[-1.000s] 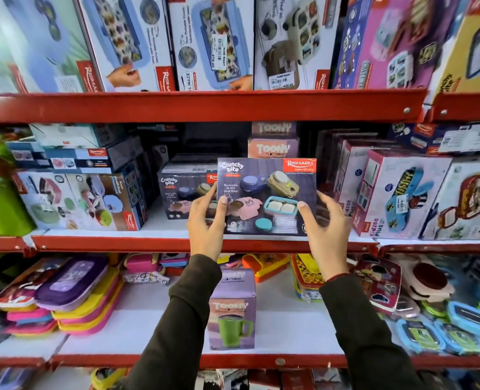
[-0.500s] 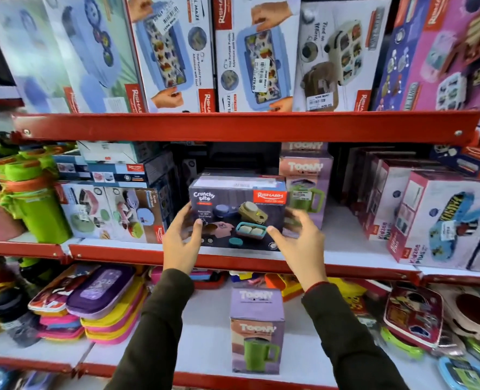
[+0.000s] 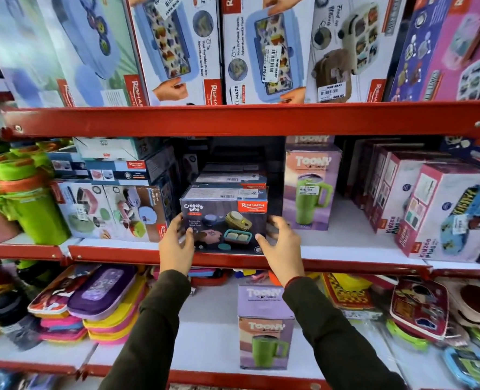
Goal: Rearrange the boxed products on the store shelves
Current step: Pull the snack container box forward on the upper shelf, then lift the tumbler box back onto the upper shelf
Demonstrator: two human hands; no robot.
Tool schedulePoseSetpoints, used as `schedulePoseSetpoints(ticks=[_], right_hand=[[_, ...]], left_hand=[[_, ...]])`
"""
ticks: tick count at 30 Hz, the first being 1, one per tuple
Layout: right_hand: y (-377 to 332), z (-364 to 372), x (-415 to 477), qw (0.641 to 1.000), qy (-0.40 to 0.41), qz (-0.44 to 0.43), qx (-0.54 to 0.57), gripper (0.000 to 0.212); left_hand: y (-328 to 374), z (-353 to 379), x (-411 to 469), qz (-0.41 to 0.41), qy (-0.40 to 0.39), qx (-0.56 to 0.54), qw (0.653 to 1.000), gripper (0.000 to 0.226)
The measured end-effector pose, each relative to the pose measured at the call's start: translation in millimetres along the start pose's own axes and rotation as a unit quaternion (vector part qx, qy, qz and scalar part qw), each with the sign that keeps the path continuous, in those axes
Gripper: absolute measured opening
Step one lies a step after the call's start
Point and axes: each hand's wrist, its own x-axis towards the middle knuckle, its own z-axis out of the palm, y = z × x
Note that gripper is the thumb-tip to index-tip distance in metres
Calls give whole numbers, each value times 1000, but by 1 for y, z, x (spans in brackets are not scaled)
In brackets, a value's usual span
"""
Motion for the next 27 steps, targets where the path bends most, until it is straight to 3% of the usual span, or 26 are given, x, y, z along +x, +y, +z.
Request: schedulePoseSetpoints(ticks=[4,7,10,13,16,19,22,24,27], right_hand=[[5,-11,-8,1000,-1,-2,30,53],[14,-24,-24,997,56,-41,31,43],[30,-40,-46,991,110,-72,32,30],[58,-50,-79,990,126,-54,40,21],[96,-49,-109,996,89,15,11,24],[128,-40,-127,985,-50,161,-17,36],[140,-29,-137,954,-206,218,-15,76],[139,-24,-141,950,-229,210,-13,80],[139,-27,-147,967,-161,196,-14,71]], left_hand=[[0,2,-12,25,39,-17,999,51],[-1,5,-33,91,98,12,991,46],[-14,14,-62,145,103,39,983,40],[-45,27,-94,133,43,36,990,44],[-77,41,-127,57,-68,52,995,54],[-103,53,-147,-77,-223,83,968,67],[-126,60,-153,-123,-330,113,929,78],[-129,64,-154,-111,-341,130,925,68],[-121,64,-159,-87,-291,123,945,56]])
